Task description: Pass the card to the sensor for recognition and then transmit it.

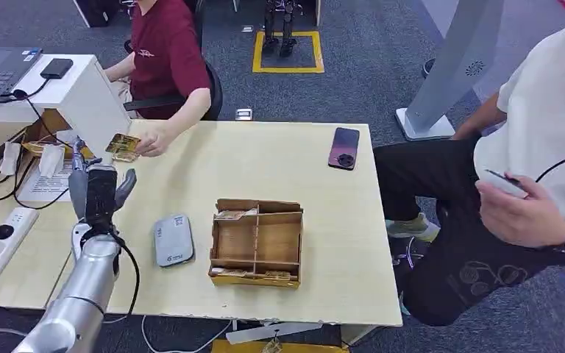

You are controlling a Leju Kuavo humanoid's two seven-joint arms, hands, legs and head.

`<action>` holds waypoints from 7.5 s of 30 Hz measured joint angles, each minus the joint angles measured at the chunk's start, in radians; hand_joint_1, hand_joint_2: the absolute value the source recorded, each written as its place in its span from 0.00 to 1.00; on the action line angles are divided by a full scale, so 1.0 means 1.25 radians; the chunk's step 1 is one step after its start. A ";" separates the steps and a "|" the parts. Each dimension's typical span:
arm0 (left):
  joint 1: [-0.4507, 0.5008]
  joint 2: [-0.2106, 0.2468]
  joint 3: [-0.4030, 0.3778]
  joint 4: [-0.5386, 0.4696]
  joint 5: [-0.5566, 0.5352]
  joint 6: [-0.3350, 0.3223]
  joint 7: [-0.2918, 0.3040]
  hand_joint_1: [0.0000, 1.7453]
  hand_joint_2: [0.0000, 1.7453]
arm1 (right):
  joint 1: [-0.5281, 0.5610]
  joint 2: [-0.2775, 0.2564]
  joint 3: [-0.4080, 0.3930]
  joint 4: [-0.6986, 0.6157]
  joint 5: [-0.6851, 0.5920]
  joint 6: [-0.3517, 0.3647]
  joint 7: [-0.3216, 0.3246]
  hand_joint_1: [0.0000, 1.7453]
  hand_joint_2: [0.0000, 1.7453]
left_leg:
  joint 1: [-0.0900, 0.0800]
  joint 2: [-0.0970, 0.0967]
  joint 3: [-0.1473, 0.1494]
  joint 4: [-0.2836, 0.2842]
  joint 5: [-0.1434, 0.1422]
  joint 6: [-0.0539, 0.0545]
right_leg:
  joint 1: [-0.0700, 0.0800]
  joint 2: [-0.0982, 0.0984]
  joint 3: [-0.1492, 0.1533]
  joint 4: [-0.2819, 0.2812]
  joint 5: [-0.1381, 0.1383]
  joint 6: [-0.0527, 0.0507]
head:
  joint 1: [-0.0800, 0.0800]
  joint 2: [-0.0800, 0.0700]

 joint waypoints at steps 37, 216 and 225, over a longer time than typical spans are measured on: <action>0.474 0.142 -0.355 -0.590 -0.513 -0.012 -0.108 0.00 1.00 | 0.010 -0.007 -0.058 0.000 -0.013 -0.006 0.002 0.00 0.00 | 0.000 0.001 -0.001 0.000 -0.002 0.000 | 0.000 0.001 -0.002 0.000 -0.002 0.000 | 0.000 0.000; -0.043 0.112 -0.348 -0.049 -0.629 0.047 0.214 1.00 1.00 | -0.005 0.014 -0.095 -0.002 0.108 0.005 -0.032 0.00 0.00 | 0.000 0.001 -0.002 0.000 0.002 0.000 | 0.000 0.001 -0.003 0.000 0.002 0.000 | 0.000 0.000; -0.045 0.108 -0.339 -0.038 -0.627 0.050 0.205 0.00 1.00 | -0.005 0.014 -0.099 -0.002 0.114 0.002 -0.034 0.00 0.00 | 0.000 0.001 -0.002 0.000 0.001 0.000 | 0.000 0.002 -0.003 0.000 0.002 0.000 | 0.000 0.000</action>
